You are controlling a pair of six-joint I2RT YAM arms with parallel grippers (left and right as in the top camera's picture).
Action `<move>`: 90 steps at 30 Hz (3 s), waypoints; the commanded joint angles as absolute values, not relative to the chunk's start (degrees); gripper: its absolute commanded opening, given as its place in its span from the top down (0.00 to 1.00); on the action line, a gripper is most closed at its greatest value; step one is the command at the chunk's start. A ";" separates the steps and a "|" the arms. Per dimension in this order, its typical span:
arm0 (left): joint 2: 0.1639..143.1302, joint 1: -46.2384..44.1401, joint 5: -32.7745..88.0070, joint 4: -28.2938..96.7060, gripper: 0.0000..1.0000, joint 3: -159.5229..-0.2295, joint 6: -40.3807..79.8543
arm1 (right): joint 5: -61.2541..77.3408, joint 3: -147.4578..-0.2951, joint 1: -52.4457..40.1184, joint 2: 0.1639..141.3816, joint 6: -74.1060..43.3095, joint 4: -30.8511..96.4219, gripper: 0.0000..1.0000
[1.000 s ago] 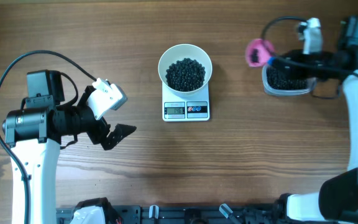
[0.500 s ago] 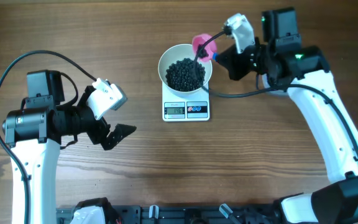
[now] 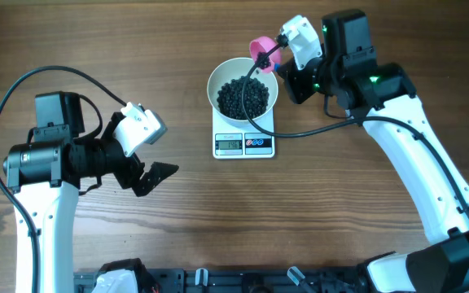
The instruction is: Scoop item into bowl and weigh 150g on scale
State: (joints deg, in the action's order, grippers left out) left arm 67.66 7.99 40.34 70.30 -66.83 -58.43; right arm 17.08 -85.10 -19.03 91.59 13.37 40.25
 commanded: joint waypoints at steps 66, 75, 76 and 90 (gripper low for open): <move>67.13 7.94 40.36 70.30 0.00 -67.35 -59.61 | 34.89 -85.60 -18.04 92.42 -6.17 38.00 0.96; 67.13 7.94 40.36 70.30 0.00 -67.35 -59.61 | 36.16 -85.60 -8.40 92.42 -5.96 37.93 0.96; 67.13 7.94 40.36 70.30 0.00 -67.35 -59.61 | 36.16 -85.60 -6.63 92.42 -5.98 37.95 0.96; 67.13 7.94 40.36 70.28 0.00 -67.35 -59.61 | 28.99 -85.60 14.46 92.40 8.38 53.91 0.96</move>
State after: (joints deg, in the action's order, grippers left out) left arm 67.66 7.99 40.34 70.30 -66.83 -58.43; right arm 34.17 -85.12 11.73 91.72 1.96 50.85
